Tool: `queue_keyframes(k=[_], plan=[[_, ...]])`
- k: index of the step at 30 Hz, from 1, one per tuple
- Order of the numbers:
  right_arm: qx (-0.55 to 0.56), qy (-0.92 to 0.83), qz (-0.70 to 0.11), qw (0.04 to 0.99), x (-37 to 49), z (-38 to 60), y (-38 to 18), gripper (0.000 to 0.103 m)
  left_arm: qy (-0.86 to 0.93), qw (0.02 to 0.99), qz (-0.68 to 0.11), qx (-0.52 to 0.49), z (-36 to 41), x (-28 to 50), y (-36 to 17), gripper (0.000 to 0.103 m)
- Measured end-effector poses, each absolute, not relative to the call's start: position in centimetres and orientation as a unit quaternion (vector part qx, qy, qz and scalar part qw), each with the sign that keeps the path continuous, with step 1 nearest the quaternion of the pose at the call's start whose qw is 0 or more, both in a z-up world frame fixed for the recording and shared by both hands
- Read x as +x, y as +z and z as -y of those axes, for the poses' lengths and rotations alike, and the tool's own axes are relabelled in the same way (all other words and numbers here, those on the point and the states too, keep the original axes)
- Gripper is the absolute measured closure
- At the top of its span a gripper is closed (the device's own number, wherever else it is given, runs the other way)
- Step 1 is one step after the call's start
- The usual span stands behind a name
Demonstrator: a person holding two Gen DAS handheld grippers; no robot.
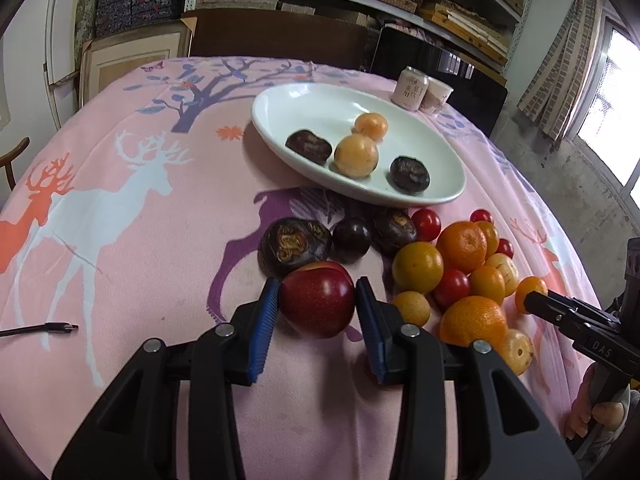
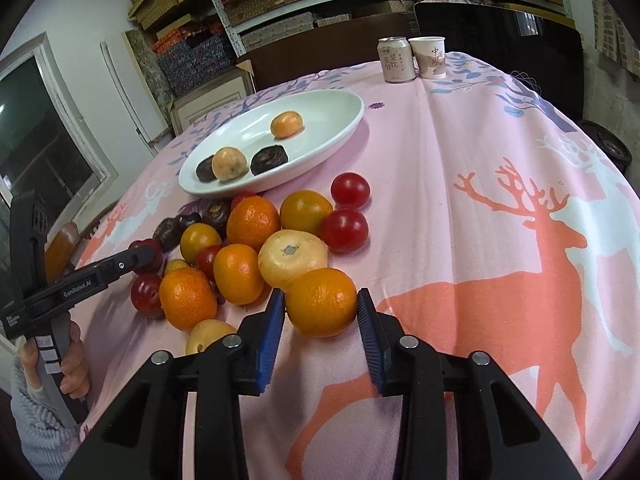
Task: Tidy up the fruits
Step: 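Carry the plum and tangerine to the white plate and release both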
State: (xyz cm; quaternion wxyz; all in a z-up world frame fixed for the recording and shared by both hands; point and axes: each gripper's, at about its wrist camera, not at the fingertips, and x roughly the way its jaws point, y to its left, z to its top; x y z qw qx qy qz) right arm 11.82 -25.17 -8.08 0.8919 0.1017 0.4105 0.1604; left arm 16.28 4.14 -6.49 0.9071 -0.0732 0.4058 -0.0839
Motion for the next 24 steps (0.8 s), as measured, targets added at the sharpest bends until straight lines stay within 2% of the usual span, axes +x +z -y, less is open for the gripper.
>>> queue_keyframes(k=[5,13,17,24], plan=[[0.145,0.173,-0.402,0.887,13.1,26.6,-7.2,0.065,-0.081,0.917,-0.385,-0.071,-4.4,16.9,-4.2,0.064],[0.130,0.185,-0.356,0.907,20.3,24.7,-1.4,0.065,-0.076,0.922,-0.373,-0.072,-3.7,24.8,-0.3,0.064],[0.121,0.196,-0.356,0.906,24.4,22.4,-0.8,0.065,-0.068,0.918,-0.381,-0.089,-3.6,29.1,-0.7,0.064],[0.100,0.194,-0.377,0.900,28.6,19.9,-3.1,0.064,-0.075,0.908,-0.403,-0.088,-2.8,34.0,-2.6,0.064]])
